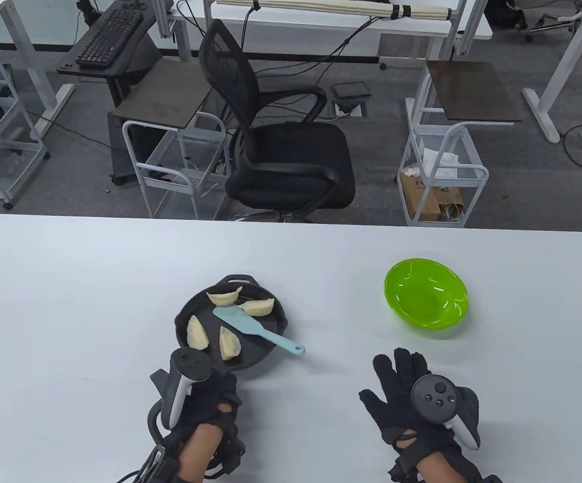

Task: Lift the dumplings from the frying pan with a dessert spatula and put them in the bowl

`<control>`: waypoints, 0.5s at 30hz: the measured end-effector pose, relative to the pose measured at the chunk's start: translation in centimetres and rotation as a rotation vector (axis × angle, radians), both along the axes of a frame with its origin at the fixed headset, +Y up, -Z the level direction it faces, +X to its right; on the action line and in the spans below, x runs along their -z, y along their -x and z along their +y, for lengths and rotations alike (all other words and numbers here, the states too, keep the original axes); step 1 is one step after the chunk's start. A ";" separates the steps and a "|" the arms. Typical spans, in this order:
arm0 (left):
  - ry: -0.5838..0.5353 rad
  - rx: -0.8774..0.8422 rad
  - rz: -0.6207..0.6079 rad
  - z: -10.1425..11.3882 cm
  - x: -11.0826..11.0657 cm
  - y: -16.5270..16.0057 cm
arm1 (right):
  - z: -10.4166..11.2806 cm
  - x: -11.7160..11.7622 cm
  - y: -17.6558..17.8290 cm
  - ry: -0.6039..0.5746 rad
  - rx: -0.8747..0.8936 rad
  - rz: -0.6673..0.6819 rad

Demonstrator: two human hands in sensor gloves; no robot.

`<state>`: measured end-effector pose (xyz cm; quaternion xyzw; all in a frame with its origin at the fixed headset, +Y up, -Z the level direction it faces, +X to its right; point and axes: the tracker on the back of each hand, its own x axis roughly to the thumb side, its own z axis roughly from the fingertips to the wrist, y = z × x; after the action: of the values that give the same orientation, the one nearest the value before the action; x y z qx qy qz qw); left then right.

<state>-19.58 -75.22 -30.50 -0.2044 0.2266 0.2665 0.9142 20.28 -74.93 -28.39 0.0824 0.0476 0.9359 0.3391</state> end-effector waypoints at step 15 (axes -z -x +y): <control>0.148 -0.014 -0.199 -1.5 -0.3 -3.8 | -0.2 0.1 0.1 0.021 -0.001 0.001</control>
<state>-15.78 -76.74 -30.16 -0.2983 0.1523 0.2338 0.9128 20.19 -75.10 -28.49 0.0791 0.0575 0.9356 0.3392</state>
